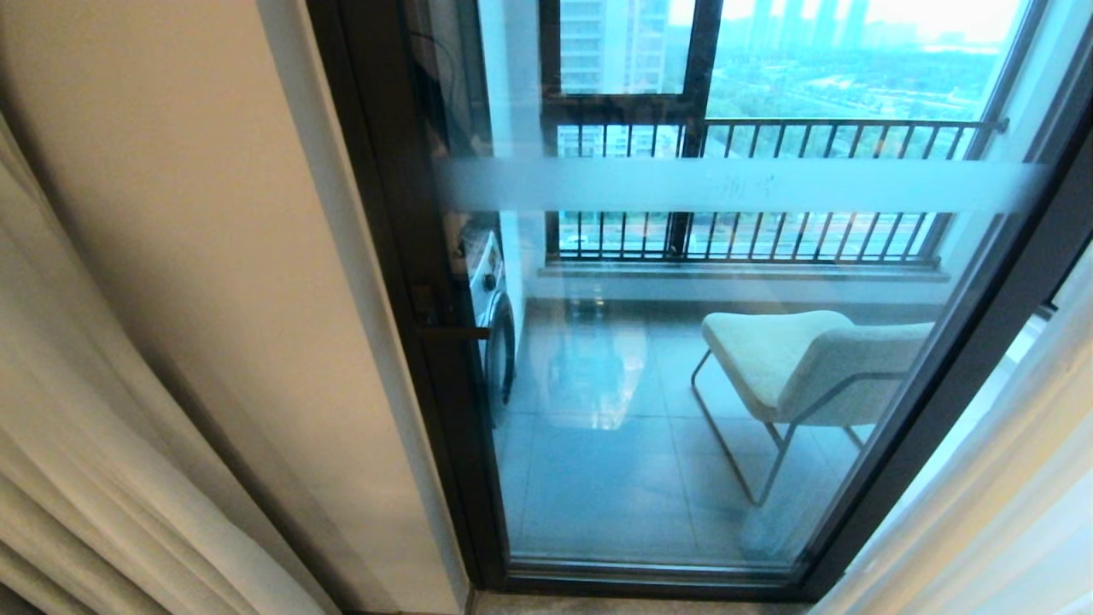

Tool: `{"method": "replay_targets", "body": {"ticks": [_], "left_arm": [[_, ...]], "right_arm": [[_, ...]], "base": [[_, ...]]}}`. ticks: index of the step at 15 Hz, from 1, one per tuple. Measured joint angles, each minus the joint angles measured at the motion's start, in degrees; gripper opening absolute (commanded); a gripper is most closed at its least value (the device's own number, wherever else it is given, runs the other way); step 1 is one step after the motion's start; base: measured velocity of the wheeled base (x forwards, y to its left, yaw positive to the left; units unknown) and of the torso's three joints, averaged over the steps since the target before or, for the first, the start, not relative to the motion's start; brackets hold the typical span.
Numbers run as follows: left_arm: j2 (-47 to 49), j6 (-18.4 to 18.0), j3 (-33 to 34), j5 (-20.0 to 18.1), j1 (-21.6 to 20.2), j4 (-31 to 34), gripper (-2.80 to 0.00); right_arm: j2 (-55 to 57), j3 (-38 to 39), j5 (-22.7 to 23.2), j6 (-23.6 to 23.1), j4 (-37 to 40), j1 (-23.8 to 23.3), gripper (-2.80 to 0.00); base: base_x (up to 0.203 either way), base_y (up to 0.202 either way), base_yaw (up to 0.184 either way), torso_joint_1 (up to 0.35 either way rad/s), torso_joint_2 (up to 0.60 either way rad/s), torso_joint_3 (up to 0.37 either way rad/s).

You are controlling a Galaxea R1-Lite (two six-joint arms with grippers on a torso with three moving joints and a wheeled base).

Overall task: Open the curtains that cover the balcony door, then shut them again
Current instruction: Pull the inner curtains open on both sides

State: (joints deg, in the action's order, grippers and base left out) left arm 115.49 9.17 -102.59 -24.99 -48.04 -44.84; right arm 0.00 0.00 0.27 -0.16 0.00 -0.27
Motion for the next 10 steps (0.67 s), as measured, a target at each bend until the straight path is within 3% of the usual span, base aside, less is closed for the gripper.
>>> {"method": "replay_targets", "body": {"ticks": [10], "left_arm": [[-5.9,1.72,-0.61,-0.19,8.0,2.95,-2.8]], "right_arm": [[0.0,0.0,0.0,0.02,0.0,0.02,-2.8]], "base": [[0.0,0.0,0.0,0.0,0.0,0.0]]}}
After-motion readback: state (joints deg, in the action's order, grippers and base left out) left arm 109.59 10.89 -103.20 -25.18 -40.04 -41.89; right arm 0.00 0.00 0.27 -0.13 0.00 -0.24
